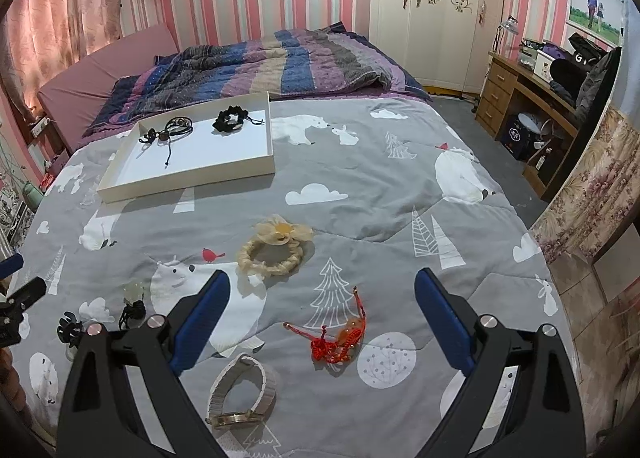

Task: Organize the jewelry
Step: 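Move both open tools toward the jade pendant cord and red tassel charm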

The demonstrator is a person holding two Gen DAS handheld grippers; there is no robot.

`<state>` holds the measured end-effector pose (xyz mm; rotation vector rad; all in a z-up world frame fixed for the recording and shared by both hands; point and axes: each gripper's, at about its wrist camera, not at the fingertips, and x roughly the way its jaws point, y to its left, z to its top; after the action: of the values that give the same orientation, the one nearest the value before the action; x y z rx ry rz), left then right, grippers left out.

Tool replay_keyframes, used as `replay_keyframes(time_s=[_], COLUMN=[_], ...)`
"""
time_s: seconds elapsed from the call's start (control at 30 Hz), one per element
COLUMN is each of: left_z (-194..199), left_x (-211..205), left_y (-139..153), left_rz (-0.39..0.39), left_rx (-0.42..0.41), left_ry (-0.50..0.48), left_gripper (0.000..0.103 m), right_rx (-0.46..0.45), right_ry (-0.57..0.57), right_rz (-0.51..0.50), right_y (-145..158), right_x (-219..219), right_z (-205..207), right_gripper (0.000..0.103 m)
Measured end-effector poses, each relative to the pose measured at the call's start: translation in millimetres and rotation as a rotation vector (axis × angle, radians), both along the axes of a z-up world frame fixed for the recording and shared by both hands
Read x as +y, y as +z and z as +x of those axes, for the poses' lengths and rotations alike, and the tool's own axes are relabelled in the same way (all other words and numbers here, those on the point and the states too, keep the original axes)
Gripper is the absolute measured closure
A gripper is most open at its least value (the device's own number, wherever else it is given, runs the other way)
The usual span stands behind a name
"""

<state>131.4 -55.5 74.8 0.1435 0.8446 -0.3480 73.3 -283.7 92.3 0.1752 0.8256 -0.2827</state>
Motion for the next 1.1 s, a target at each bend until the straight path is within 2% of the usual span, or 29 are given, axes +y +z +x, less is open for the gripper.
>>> replay_keyframes(time_s=[0.67,1.1], left_z=[5.0,3.5], left_x=[-29.2,-46.3], left_y=[-33.1,-50.7], left_rz=[0.060,0.060], left_rx=[0.054,0.098], left_ry=[-0.039,-0.048], left_gripper=[0.003,0.005], right_rx=[0.067,0.143], right_ry=[0.018,0.061], right_rz=[0.014,-0.036], right_y=[-26.5,-48.6], right_x=[0.4,8.0], right_z=[9.3,-2.9], right_gripper=[0.009,0.011])
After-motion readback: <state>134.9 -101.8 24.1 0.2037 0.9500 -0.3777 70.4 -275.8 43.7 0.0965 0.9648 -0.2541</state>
